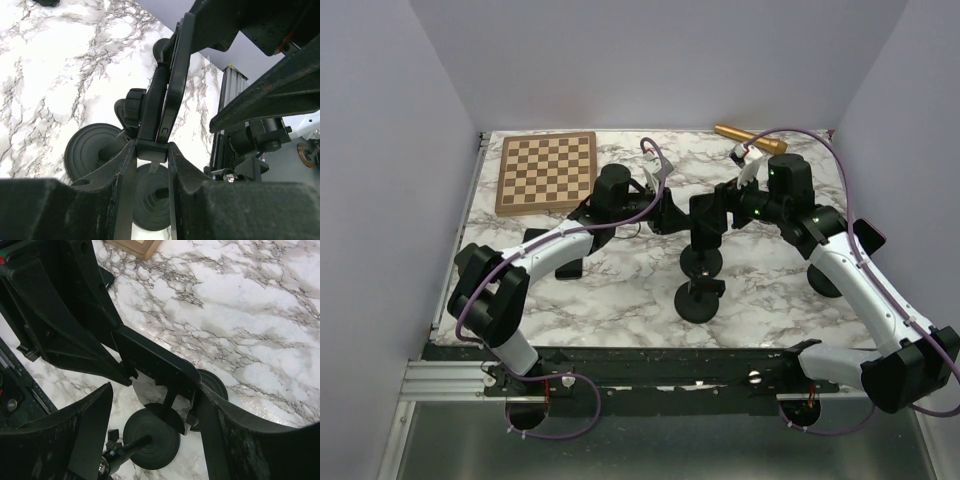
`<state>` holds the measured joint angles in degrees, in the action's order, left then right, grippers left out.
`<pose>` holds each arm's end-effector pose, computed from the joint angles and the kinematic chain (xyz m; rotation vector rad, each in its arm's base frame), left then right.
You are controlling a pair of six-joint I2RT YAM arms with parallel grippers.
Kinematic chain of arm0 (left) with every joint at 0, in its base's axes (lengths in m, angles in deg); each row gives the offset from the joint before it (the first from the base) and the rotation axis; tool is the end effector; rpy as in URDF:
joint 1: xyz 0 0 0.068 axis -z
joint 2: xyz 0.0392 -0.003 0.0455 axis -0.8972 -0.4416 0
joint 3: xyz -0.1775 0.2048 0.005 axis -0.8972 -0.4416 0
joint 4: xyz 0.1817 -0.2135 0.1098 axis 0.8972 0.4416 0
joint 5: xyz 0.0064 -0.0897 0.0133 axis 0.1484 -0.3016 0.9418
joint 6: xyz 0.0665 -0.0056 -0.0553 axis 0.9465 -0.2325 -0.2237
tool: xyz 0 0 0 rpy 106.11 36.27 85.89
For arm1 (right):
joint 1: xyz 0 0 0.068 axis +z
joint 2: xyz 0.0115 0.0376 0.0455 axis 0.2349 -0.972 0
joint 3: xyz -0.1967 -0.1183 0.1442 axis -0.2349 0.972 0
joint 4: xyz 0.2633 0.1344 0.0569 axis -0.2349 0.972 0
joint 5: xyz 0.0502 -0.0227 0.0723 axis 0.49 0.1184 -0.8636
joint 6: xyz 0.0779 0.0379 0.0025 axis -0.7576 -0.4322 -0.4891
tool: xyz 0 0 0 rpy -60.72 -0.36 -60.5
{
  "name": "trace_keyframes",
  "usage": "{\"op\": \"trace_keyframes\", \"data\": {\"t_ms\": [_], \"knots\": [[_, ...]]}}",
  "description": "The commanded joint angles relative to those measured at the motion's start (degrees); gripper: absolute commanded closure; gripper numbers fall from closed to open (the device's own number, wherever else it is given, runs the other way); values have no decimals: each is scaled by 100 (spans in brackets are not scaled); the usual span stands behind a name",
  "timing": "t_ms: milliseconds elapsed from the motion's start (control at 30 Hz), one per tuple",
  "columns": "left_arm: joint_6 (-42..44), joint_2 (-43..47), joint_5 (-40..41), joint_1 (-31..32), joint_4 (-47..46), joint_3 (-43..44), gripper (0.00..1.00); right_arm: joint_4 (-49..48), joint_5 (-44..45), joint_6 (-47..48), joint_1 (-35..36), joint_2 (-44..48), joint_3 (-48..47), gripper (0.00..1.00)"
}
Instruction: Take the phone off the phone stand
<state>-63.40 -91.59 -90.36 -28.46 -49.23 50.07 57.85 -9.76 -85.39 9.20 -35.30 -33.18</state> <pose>0.3264 -0.2945 0.2504 0.7361 1.8092 -1.3853 0.3008 0.1598 0.3326 -0.6141 2.0270 0.7041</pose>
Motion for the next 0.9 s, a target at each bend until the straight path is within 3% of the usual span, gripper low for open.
{"op": "trace_keyframes", "data": {"t_ms": [0,167,267,367,433,600,667,867], "knots": [[255,-404,631,-99,347,201,100,-218,-1227,-291,224,249,-158,99],[179,-262,624,16,346,286,100,-185,593,-596,226,255,-126,99],[149,-166,762,180,434,345,100,61,1017,-776,225,237,-242,66],[38,-93,1020,375,517,408,100,494,1648,-1134,222,134,-435,43],[-33,-71,1287,500,621,481,100,784,2002,-1458,226,66,-543,32],[-338,-4,1842,700,772,559,100,1012,2228,-2164,222,305,-471,17],[-452,36,2052,775,780,555,100,1086,2248,-2331,228,403,-497,3],[-598,75,2445,923,862,566,100,1191,2780,-2590,295,473,-473,0]]}}
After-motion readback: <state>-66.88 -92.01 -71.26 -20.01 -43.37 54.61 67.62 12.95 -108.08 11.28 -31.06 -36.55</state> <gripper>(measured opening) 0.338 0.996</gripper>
